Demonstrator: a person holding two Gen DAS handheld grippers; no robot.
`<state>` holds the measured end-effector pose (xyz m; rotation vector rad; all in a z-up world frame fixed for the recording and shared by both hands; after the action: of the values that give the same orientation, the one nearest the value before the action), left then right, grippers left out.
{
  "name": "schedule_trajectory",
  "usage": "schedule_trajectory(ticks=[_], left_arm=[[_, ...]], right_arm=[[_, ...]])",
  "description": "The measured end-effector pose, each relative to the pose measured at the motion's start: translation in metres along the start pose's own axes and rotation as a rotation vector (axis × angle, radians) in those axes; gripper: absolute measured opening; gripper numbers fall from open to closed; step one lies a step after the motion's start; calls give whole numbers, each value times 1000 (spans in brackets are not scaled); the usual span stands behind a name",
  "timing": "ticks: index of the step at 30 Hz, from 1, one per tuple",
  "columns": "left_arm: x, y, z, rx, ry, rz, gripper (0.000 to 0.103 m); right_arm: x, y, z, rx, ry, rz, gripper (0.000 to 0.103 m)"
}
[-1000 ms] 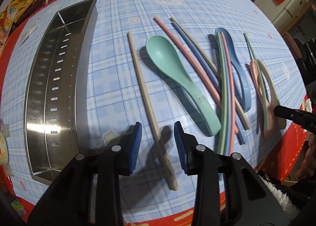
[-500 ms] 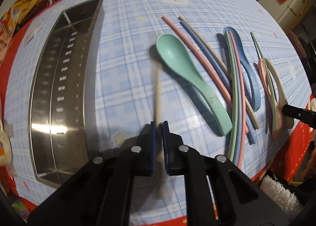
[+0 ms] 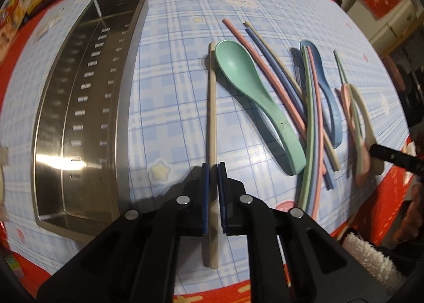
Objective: Organize utensils
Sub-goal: 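Carry the beige chopstick and cream spoon into the steel caddy and release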
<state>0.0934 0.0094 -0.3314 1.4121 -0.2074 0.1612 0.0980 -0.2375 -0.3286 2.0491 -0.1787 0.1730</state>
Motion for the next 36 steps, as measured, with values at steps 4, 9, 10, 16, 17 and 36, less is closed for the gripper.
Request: schedule_trajectory(ticks=[4,9,10,16,17,36], left_arm=[[-3,16,-4,-44,45,41,11],[-12,34,-8,-75,69,74,11],[-13,37,-8,-80,71,82,11],[-10,53,-11,-121,83,125,11],[-10,56,-11,-131,84,133,11],[7,103,-81,-185,94,202,11]], right_arm=[[1,11,-1,-5,8,33,5],[1,21,1,-11,-2,58,5],[1,22,1,-12,-4,62,5],[-1,38,2,-22,-14,106,5],[-1,42,2,-27,-16,118,5],[4,38,-72,6,-6,158,5]])
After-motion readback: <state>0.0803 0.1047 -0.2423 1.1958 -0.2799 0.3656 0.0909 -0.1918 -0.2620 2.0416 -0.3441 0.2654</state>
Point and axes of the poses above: each gripper's, at about its wrist camera, not at the fingertips, and y roughly against the way its jaws point, z to its right, x to its top, the point moved 8 cm from there along -y, roughly the way its jaws point, and after that the axes turned 3 degrees about -z, right-handed, at the moved point
